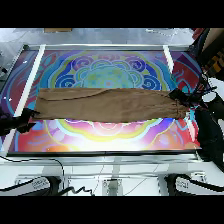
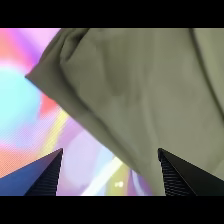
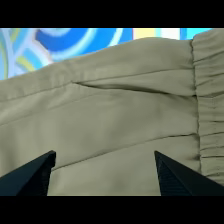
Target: Fold the clothes and pants, and hang the long-sleeved shirts on hangers.
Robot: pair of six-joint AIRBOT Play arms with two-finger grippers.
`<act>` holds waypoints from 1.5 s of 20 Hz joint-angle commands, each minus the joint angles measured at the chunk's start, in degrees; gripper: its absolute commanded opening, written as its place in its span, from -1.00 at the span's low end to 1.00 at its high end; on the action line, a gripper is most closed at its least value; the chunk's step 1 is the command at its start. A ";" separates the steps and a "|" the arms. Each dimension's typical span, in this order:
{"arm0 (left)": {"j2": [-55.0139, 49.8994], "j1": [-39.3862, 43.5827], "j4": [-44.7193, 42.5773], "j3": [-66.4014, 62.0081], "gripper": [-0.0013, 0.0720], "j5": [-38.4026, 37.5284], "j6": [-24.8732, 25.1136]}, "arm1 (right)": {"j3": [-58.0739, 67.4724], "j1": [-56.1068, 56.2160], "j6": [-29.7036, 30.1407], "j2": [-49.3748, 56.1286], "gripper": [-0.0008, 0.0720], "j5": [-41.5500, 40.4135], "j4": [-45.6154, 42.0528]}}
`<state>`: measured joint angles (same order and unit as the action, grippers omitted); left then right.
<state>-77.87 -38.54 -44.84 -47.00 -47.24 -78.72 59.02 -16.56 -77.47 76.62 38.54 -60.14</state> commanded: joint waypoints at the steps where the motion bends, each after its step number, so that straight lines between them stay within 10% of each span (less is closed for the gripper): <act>1: -3.45 0.52 1.64 0.94 0.99 2.67 -0.39 | 0.02 1.05 0.92 -0.02 0.89 0.52 0.09; 9: -6.84 6.60 14.27 0.35 0.91 23.50 5.14 | 0.02 16.90 4.13 0.37 0.62 -11.43 0.09; 12: -6.78 9.66 14.51 -0.17 -0.38 28.04 5.25 | 0.02 24.90 4.04 1.68 0.28 -18.69 0.11; 13: -6.62 10.12 14.53 -0.83 -0.90 28.20 5.29 | 0.02 27.50 4.04 2.25 -0.33 -20.33 0.11; 15: -5.70 10.71 14.49 -3.41 -0.93 25.66 5.57 | 0.07 32.02 4.07 3.23 -0.89 -23.45 0.07; 20: 1.27 10.67 12.72 -13.60 -0.93 13.03 10.69 | 8.15 39.01 4.02 7.19 -0.92 -26.40 0.09; 30: 16.57 10.71 5.46 -15.98 -0.93 1.86 14.29 | 36.72 42.56 -0.55 27.23 -0.92 -0.94 6.43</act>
<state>-64.29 -27.86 -38.61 -62.67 -42.92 -66.00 88.97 24.10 -77.19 98.43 30.26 -56.73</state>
